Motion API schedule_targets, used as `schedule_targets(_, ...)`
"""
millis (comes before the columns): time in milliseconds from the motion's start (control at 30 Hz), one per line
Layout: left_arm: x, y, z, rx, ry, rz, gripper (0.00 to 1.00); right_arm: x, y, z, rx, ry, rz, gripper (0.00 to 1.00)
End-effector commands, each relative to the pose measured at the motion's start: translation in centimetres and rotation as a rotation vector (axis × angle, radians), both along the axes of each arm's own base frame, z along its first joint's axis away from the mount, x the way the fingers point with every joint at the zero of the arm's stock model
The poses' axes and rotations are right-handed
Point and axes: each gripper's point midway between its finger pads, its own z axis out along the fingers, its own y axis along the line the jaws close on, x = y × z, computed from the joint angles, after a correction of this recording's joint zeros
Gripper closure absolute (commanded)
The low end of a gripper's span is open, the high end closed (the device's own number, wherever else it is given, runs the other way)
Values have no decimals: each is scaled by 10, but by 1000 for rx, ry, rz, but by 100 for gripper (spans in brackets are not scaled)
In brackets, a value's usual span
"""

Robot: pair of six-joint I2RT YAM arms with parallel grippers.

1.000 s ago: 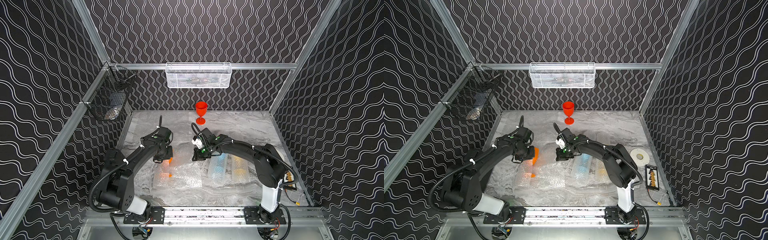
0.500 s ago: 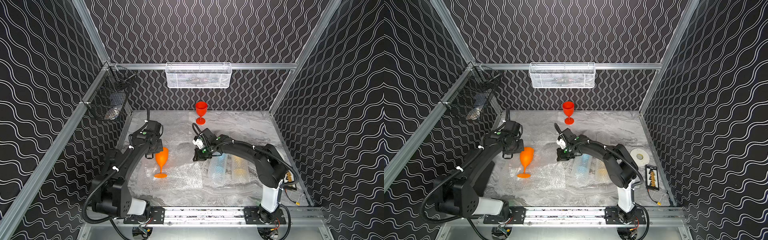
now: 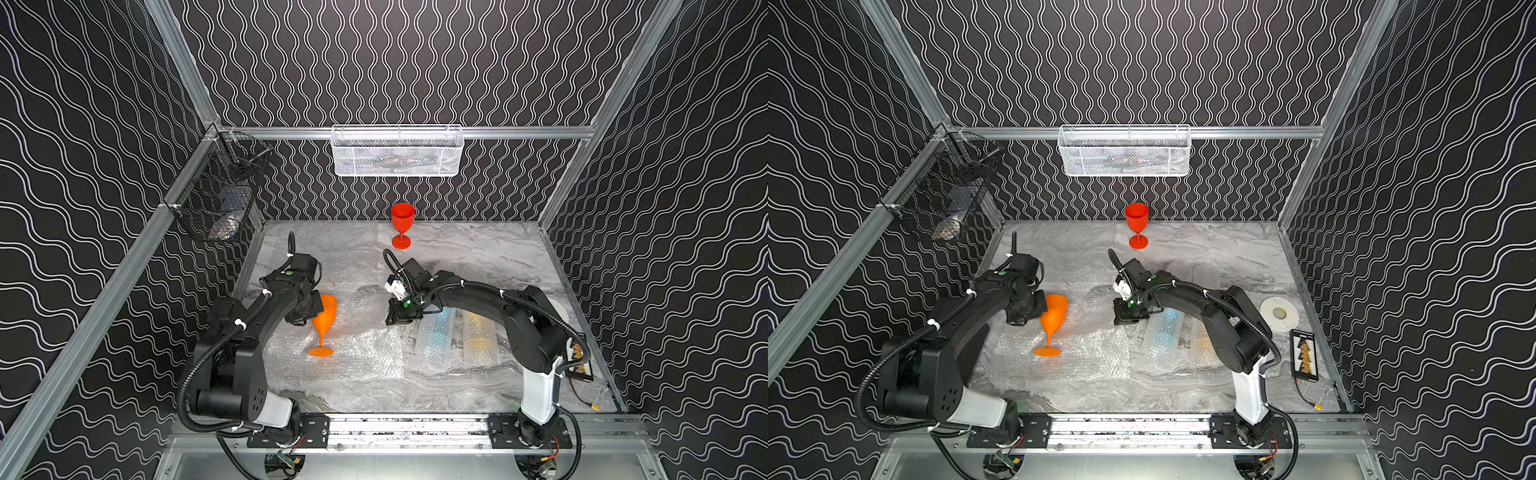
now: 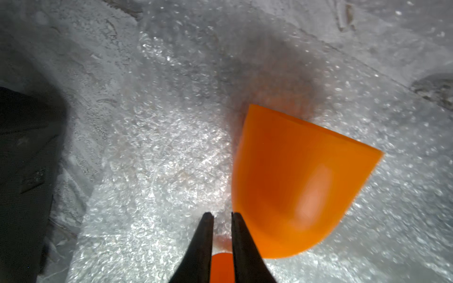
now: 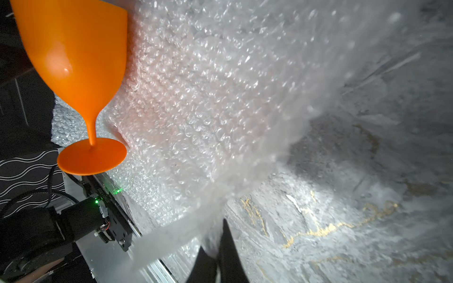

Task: Unpack wine glasses from bubble wrap
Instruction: Unwrap the bubble wrap at the center of the board.

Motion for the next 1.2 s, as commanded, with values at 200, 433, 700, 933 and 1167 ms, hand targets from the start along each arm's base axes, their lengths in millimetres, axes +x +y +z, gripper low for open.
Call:
schedule_targets(200,4,22,-25,-77,-14,157,82,3,2,-6,13,-15,0,91)
schedule_targets(433,6,28,-55,-194,-2,275,85,6,-6,-12,-6,-13,4,68)
schedule_targets(700,2,38,-71,-170,-2,342,86,40,-30,20,2,-78,-39,63)
schedule_targets(933,-2,39,-75,-172,3,360,86,46,-2,34,81,-68,-24,63)
schedule_targets(1167,-1,40,-75,-166,-2,358,86,55,17,-12,17,-24,-8,63)
